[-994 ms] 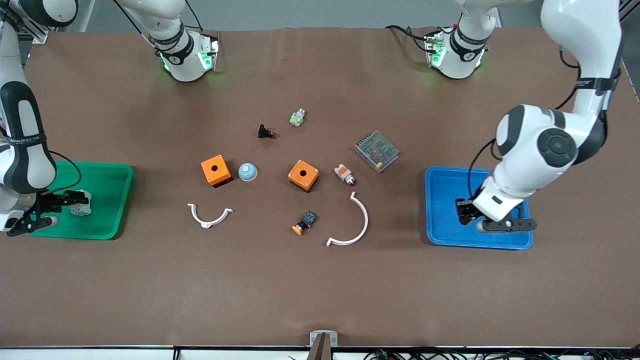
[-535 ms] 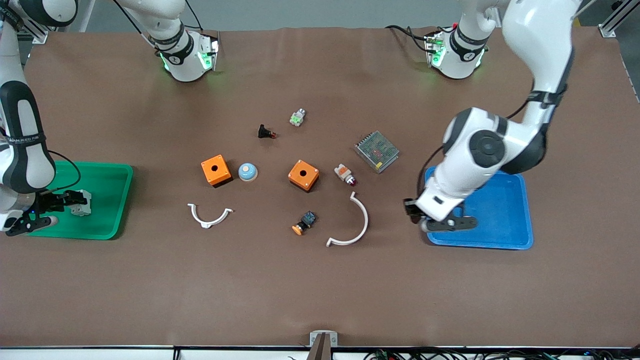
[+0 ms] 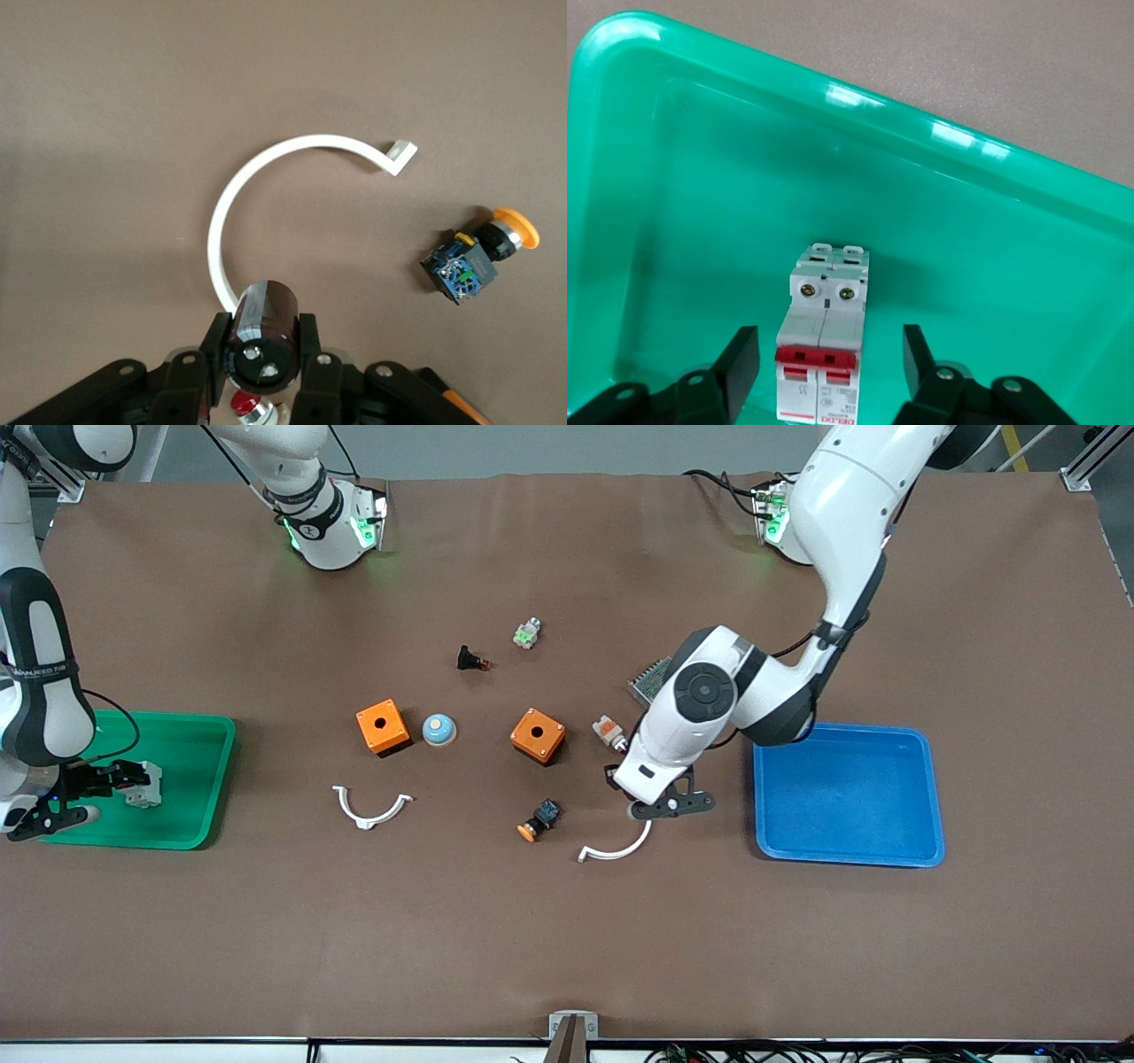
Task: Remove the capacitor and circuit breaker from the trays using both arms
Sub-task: 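Lift the capacitor from the blue tray and carry it toward the white arc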
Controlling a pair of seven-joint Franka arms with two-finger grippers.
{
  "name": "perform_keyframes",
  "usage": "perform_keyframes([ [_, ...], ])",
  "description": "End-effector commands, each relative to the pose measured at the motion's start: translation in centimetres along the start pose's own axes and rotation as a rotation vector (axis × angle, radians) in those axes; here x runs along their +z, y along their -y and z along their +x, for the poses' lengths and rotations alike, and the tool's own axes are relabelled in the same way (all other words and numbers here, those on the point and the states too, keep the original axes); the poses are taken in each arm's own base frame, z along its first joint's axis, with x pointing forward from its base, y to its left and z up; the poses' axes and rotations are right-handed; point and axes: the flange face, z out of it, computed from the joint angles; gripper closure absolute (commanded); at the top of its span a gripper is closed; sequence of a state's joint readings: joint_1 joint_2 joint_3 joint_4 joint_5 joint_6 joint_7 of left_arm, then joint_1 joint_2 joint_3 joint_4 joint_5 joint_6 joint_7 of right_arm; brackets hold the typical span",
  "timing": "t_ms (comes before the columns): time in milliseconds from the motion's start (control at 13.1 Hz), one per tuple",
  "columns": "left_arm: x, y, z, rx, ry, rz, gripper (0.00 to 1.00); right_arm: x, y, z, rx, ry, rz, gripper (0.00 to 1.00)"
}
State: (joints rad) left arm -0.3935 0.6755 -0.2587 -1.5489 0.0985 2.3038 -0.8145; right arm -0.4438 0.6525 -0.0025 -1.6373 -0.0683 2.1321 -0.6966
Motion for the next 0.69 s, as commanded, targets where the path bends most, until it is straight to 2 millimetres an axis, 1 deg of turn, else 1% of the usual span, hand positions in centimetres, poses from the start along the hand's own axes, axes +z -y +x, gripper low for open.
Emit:
perform_keyframes([
  [0, 2.2, -2.6, -0.2, -0.035, -0.037, 0.033, 1.00, -0.9, 0.0, -0.7, -0.018, 0.004, -0.005, 0.40],
  [153, 4.2, -4.4, -0.5, -0.054, -0.055, 0.040, 1.00, -0.9, 0.0, -0.7, -0.016, 0.004, -0.005, 0.51],
  [229, 5.3, -4.8, -0.7, -0.048, -0.057, 0.047, 1.00, -0.9, 0.0, -0.7, -0.016, 0.004, -0.005, 0.57],
  [382, 7.0, -4.9, -1.1, -0.040, -0.061, 0.056, 0.97, -0.8, 0.0, -0.6, -0.014, 0.005, -0.003, 0.67],
  [459, 7.7, -5.0, -1.3, -0.035, -0.064, 0.052, 0.91, -0.9, 0.1, -0.5, -0.014, 0.004, -0.005, 0.71],
  [535, 8.2, -4.9, -1.2, -0.036, -0.067, 0.053, 0.74, -1.0, 0.0, -0.5, -0.012, 0.003, -0.006, 0.73],
  [611, 8.3, -4.8, -1.1, -0.037, -0.066, 0.054, 0.46, -1.9, 0.1, -0.5, -0.010, 0.005, -0.006, 0.75],
])
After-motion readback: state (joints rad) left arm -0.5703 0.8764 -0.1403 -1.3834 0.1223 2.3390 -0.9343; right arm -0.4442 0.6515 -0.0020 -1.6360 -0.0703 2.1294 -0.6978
